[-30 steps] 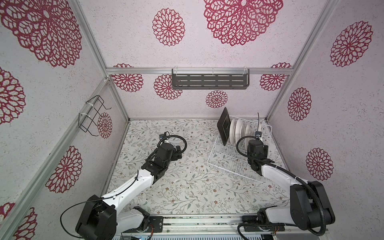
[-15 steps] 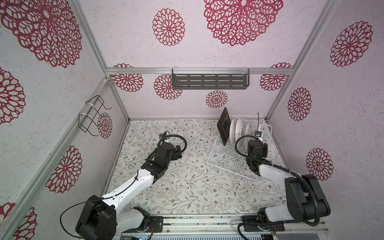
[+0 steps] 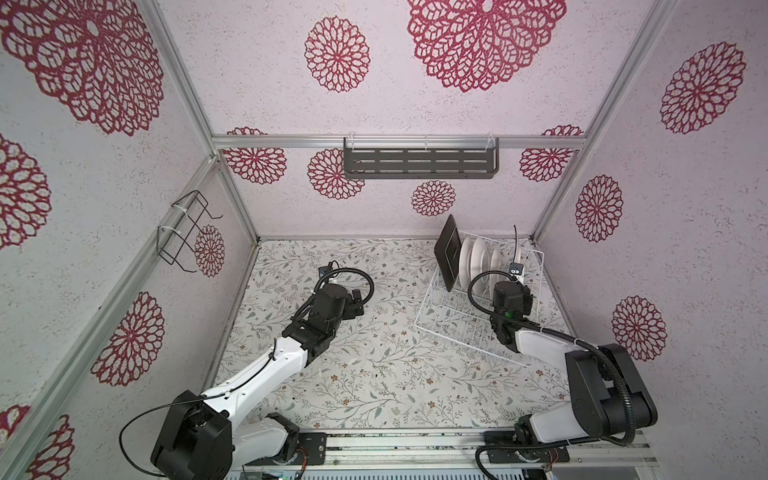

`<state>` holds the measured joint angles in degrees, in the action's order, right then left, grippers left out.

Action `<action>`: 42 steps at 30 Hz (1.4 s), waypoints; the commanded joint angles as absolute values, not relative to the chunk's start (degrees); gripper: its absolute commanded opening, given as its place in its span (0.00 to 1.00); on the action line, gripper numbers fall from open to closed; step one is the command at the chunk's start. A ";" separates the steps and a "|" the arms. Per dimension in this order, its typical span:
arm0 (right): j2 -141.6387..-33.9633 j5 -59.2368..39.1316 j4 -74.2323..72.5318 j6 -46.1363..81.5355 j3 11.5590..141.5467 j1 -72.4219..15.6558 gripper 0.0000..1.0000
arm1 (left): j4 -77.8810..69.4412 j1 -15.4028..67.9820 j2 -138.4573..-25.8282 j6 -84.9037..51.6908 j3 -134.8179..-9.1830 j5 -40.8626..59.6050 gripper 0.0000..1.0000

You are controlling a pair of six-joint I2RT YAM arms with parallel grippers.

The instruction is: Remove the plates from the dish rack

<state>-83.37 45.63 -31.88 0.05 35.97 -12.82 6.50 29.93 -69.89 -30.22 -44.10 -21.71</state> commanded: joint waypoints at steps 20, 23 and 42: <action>-82.00 49.21 -36.20 1.32 34.02 -13.16 0.20 | 7.82 30.55 -70.40 -30.10 -46.04 -22.24 0.97; -81.67 49.22 -36.74 1.41 33.84 -13.18 0.18 | 7.82 30.62 -70.40 -30.12 -46.06 -22.32 0.97; -81.05 49.66 -39.83 0.81 32.04 -13.18 0.00 | 8.43 30.61 -69.61 -30.24 -46.17 -22.50 0.97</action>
<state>-83.11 45.93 -38.79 1.58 32.95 -13.43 8.47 29.98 -70.15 -30.24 -44.99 -21.76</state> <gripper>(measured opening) 0.137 0.974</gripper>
